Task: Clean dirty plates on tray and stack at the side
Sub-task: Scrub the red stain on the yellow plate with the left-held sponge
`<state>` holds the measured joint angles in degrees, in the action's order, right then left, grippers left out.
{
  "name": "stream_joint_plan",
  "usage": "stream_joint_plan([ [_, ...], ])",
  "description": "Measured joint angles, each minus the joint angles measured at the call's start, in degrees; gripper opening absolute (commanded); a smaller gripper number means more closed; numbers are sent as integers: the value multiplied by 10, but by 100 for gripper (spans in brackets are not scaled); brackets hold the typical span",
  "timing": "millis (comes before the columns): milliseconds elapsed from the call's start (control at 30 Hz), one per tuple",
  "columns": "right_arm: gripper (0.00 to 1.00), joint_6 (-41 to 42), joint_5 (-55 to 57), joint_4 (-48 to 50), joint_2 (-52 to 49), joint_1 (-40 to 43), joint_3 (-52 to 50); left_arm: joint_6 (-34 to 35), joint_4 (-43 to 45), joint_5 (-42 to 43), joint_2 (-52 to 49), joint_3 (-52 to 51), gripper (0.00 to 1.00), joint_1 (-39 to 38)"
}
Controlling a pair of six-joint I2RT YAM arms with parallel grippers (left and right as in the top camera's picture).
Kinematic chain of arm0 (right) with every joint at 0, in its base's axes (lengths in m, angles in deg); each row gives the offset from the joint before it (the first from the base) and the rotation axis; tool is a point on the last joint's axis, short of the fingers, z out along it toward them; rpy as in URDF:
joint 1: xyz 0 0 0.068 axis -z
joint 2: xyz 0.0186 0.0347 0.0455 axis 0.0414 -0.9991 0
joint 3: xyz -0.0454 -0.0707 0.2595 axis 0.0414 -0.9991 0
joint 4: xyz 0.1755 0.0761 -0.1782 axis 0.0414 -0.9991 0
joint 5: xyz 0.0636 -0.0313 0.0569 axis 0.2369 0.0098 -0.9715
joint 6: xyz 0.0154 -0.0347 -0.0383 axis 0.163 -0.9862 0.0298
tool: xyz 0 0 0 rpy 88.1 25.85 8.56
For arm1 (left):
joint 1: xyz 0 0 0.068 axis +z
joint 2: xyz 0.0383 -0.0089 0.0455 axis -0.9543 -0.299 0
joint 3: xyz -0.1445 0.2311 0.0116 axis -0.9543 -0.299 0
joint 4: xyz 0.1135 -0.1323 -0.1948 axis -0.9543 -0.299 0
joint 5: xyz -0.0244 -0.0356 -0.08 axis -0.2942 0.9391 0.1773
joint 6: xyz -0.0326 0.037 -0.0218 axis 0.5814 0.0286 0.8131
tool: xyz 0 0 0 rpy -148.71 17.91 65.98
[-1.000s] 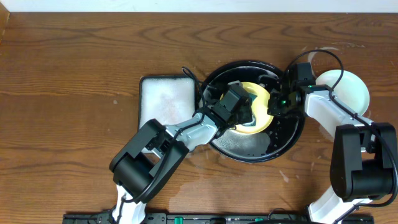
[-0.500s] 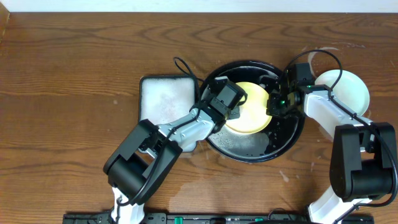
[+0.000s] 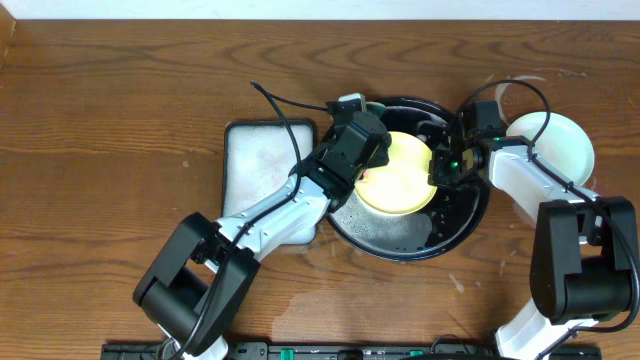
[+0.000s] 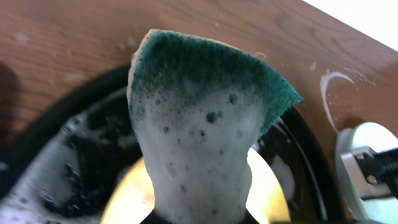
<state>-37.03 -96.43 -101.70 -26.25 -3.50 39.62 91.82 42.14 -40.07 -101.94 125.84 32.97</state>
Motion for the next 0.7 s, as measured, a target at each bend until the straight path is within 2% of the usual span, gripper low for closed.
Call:
stream_joint_plan([
  [233, 1, -55, -7, 1, 0, -22, 1, 22, -6, 38, -21, 0, 34, 0],
  [567, 1, -72, -23, -1, -3, -59, 2, 28, -54, 54, -24, 0, 38, 0],
  [700, 1, -73, -22, -7, -4, -60, 5, 25, -77, 54, -24, 0, 55, 0],
])
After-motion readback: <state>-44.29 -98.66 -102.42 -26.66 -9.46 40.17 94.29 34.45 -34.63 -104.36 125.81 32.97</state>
